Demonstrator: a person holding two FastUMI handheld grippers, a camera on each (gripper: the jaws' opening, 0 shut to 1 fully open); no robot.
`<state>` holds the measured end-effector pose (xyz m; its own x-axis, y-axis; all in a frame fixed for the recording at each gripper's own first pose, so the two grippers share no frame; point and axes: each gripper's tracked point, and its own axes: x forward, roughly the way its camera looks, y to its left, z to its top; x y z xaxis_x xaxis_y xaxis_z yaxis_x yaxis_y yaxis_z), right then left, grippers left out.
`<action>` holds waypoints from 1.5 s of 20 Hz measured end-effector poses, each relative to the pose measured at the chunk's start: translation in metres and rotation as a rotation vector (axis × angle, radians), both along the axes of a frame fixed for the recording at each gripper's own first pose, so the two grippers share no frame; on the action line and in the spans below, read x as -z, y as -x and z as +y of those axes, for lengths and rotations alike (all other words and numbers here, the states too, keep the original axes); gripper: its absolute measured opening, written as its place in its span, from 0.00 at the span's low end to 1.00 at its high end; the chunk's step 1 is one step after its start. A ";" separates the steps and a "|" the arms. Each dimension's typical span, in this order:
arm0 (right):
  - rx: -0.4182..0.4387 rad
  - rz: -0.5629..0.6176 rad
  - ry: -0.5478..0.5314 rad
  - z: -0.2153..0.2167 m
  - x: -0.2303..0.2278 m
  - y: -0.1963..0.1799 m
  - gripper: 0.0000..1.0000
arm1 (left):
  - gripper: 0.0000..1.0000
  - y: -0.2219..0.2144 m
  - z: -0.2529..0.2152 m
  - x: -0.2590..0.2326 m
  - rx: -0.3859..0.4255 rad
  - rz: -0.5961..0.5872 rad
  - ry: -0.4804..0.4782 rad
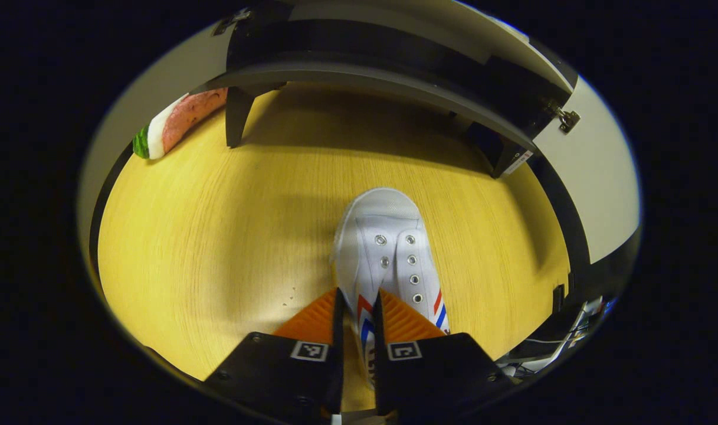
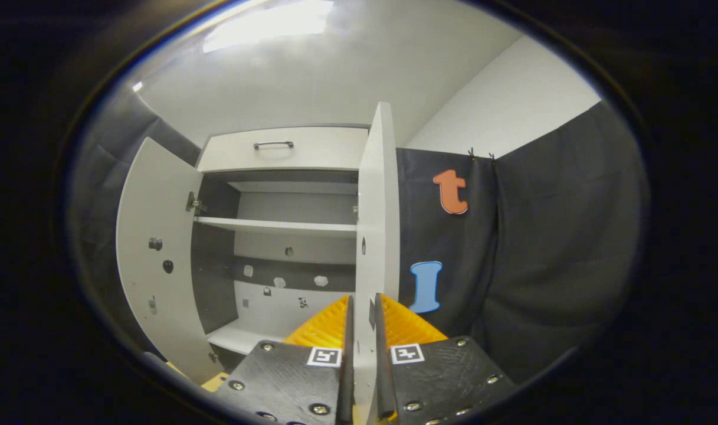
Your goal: Grab one shoe with the right hand and put it into the shoe cabinet, grab the other shoe with the left hand and put it into the shoe cabinet; then close the right door with the right hand and the left door with the left hand.
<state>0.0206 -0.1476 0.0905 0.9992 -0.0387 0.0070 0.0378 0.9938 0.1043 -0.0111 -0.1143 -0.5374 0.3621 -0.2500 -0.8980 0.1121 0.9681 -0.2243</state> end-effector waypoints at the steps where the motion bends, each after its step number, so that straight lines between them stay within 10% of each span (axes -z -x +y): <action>1: 0.001 0.001 -0.002 -0.002 0.000 0.000 0.16 | 0.19 0.001 0.002 -0.003 0.003 -0.006 -0.011; 17: -0.052 -0.071 -0.039 -0.009 -0.013 0.020 0.16 | 0.11 -0.087 -0.006 -0.277 -0.054 -0.464 0.139; 30: -0.041 -0.095 -0.030 -0.014 -0.013 0.047 0.16 | 0.11 -0.264 -0.003 -0.440 -0.130 -0.761 0.204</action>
